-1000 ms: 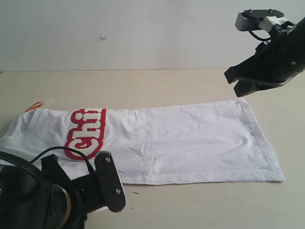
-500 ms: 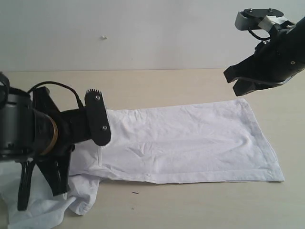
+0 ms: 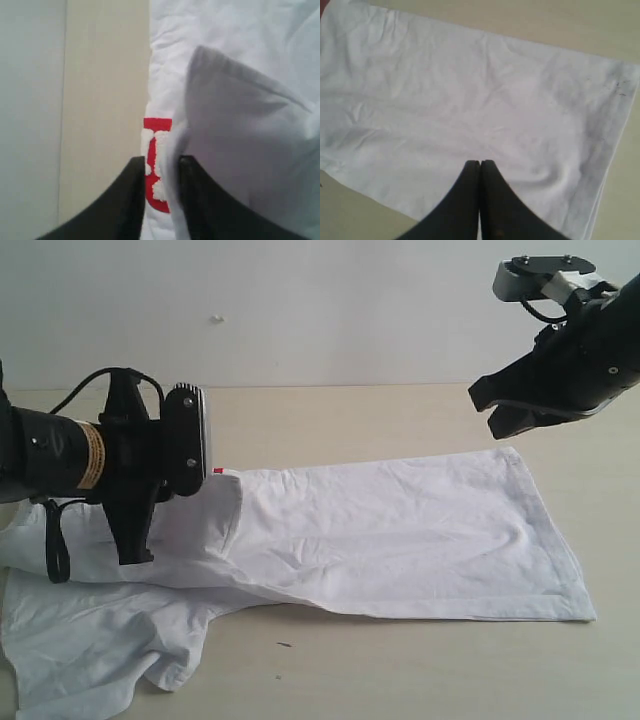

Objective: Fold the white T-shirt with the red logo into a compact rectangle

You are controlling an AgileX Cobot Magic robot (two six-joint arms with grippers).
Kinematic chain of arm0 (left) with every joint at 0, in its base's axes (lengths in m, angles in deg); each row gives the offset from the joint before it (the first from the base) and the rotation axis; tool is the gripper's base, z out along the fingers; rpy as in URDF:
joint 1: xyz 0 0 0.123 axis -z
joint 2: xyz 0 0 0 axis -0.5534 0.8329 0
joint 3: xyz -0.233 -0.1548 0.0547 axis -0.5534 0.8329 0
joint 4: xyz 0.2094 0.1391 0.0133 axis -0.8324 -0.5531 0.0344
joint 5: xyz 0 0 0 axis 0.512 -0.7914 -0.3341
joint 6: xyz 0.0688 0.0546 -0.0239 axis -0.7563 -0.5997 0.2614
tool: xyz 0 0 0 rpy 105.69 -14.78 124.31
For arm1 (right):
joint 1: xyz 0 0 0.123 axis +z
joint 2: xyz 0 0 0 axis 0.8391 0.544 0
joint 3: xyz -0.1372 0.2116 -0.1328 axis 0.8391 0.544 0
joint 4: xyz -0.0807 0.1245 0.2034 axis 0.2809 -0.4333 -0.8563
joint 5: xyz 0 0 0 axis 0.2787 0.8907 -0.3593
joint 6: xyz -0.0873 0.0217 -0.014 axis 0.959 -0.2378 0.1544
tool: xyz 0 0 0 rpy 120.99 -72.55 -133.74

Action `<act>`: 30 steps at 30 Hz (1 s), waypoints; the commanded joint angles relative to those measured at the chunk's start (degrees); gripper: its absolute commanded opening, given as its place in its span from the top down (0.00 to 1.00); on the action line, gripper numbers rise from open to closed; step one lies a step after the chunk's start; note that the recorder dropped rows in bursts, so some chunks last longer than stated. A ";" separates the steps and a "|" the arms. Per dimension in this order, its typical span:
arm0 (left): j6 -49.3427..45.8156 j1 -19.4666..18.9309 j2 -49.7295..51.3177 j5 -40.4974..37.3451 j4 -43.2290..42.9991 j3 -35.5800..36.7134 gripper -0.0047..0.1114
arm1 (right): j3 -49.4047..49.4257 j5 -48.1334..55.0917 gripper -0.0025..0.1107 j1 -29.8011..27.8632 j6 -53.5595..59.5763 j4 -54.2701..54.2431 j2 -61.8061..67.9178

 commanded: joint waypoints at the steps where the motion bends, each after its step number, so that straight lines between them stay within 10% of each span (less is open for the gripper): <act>1: -2.72 -0.40 0.59 1.04 -0.27 -0.77 0.47 | -0.12 -0.53 0.98 0.12 0.58 -0.43 -0.57; 22: 0.50 -0.40 -2.97 9.37 12.81 -4.43 0.41 | -1.28 0.55 0.98 0.12 0.58 -0.93 -0.57; 30: 3.84 -0.40 -3.22 -8.80 17.09 -4.43 0.63 | -1.28 0.82 0.98 0.12 0.58 -0.93 -0.57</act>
